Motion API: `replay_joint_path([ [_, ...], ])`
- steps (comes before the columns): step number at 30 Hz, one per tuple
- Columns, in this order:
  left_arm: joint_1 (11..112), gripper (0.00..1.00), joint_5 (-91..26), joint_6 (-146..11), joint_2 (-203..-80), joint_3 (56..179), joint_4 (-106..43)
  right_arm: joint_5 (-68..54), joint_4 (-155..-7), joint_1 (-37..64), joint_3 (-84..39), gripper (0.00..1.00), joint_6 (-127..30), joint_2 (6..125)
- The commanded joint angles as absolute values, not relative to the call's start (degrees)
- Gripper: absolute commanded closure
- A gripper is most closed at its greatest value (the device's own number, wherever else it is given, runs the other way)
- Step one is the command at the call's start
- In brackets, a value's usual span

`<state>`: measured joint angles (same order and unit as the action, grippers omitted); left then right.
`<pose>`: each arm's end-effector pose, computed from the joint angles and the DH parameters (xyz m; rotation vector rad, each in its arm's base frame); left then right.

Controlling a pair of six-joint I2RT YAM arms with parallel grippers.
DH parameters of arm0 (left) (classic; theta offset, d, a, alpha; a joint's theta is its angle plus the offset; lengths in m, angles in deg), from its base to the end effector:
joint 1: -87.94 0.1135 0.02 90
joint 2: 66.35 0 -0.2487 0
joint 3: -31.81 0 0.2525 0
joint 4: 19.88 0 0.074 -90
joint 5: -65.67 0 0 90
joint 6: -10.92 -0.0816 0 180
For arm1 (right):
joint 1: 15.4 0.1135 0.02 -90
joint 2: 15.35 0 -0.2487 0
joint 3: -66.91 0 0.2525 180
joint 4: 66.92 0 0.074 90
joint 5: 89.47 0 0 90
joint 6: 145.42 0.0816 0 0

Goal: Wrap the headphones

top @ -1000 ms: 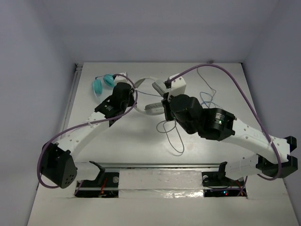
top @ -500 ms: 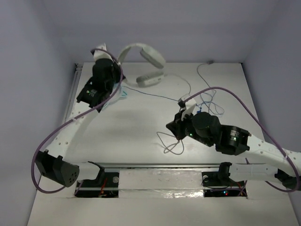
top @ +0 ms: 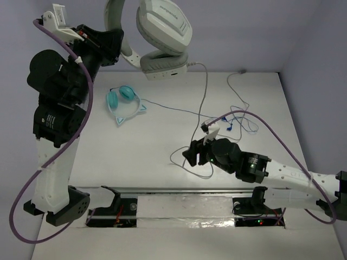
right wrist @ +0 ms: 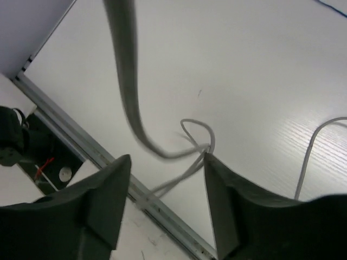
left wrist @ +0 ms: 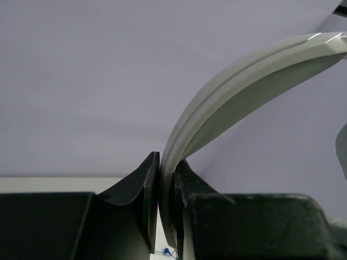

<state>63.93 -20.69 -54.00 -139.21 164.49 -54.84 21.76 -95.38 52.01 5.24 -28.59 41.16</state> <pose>0.1982 -0.0826 0.6348 -0.0689 1.1650 -0.7243 0.1318 0.2398 0.2843 -0.4628 1.9641 0.7104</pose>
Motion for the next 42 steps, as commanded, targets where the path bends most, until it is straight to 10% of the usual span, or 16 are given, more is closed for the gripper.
replay_joint_path([
  [1, 63.9, 1.00, -25.5, -51.2, -138.9, 167.4, -54.5, 24.7, -81.8, 48.9, 8.4, 0.33, -29.7, 38.4],
  [20, 63.9, 1.00, -27.6, -49.4, -141.1, 177.5, -58.1, 4.2, -52.5, 38.8, 21.7, 0.20, -30.4, 47.7],
  [26, 63.9, 1.00, -22.9, -49.7, -140.9, 176.9, -57.6, 5.3, -44.5, 38.8, 27.7, 0.47, -27.3, 44.9],
  [30, 63.9, 1.00, -19.0, -50.5, -141.8, 173.7, -56.7, 5.3, -52.6, 38.8, 24.8, 0.97, -24.7, 44.8],
  [42, 63.9, 1.00, -6.2, -47.4, -140.6, 132.5, -41.6, 23.6, -106.0, 38.8, -5.2, 1.00, -24.7, 53.1],
])
